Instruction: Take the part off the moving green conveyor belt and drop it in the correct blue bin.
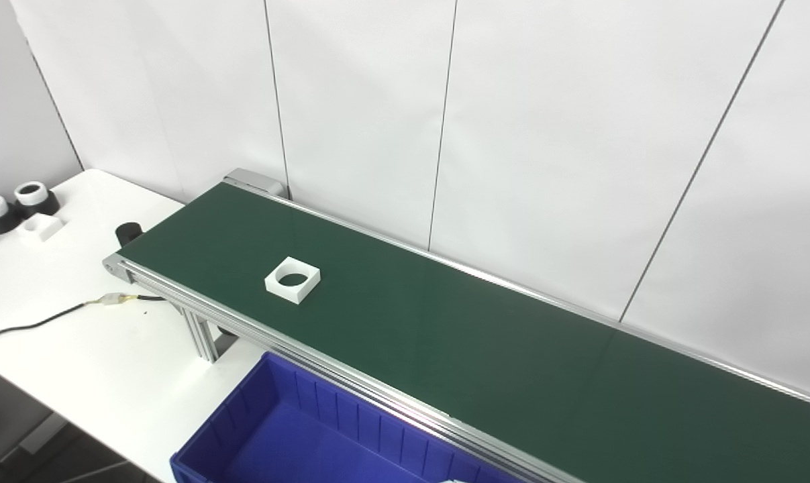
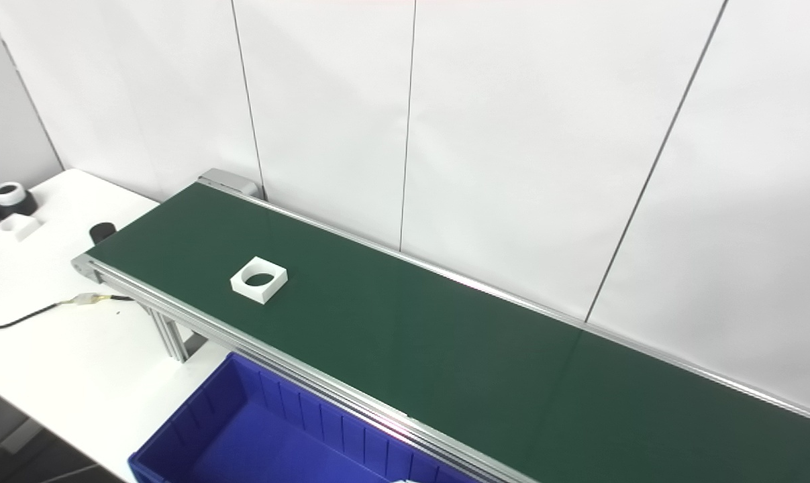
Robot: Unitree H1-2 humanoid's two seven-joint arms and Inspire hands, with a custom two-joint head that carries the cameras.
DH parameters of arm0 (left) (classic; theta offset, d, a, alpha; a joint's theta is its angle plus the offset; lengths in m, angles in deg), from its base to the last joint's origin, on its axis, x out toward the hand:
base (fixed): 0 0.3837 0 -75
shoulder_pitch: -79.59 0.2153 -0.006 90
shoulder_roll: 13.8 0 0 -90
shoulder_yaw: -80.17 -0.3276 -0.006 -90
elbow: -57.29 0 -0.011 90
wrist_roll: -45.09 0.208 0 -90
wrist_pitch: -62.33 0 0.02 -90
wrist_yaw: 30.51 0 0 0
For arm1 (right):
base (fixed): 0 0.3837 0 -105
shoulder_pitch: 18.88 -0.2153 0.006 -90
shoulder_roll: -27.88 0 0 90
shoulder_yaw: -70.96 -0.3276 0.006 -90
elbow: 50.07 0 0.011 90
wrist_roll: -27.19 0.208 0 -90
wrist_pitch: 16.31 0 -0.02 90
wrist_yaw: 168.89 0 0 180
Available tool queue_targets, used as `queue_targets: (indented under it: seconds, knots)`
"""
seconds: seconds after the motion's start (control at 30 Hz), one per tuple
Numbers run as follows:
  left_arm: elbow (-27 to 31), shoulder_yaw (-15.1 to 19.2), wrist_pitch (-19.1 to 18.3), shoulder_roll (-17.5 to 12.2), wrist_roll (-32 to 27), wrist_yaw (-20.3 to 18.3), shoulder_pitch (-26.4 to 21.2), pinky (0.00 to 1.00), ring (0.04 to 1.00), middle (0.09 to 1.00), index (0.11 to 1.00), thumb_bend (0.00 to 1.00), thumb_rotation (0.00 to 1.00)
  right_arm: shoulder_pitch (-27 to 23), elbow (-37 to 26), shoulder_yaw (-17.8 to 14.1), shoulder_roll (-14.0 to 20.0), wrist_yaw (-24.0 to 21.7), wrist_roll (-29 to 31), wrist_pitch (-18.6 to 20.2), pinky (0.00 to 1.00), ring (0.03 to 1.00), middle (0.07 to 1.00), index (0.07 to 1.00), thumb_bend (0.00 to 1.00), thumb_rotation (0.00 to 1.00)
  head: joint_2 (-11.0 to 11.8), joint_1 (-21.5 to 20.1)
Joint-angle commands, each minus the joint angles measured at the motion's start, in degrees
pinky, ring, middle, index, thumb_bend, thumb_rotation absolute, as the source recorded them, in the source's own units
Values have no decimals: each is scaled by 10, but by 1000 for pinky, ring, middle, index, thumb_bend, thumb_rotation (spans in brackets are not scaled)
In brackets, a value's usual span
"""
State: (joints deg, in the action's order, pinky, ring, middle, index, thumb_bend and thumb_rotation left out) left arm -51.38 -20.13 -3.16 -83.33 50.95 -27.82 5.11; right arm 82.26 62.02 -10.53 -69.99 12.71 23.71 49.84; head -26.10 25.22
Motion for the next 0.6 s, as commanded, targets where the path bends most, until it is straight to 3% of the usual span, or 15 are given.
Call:
queue_targets:
  seconds: [0.0,0.57]
  knots:
    - [17,-3,24,2,0,4,1,709,701,711,672,864,0,-5,-13,0,-3,0,1,-31,694,776,830,833,568,0,-1,-5]
    - [18,-2,24,-10,-4,1,-1,724,705,715,675,830,0,-2,-23,6,-11,16,-8,-31,676,758,815,824,586,0,-15,-54]
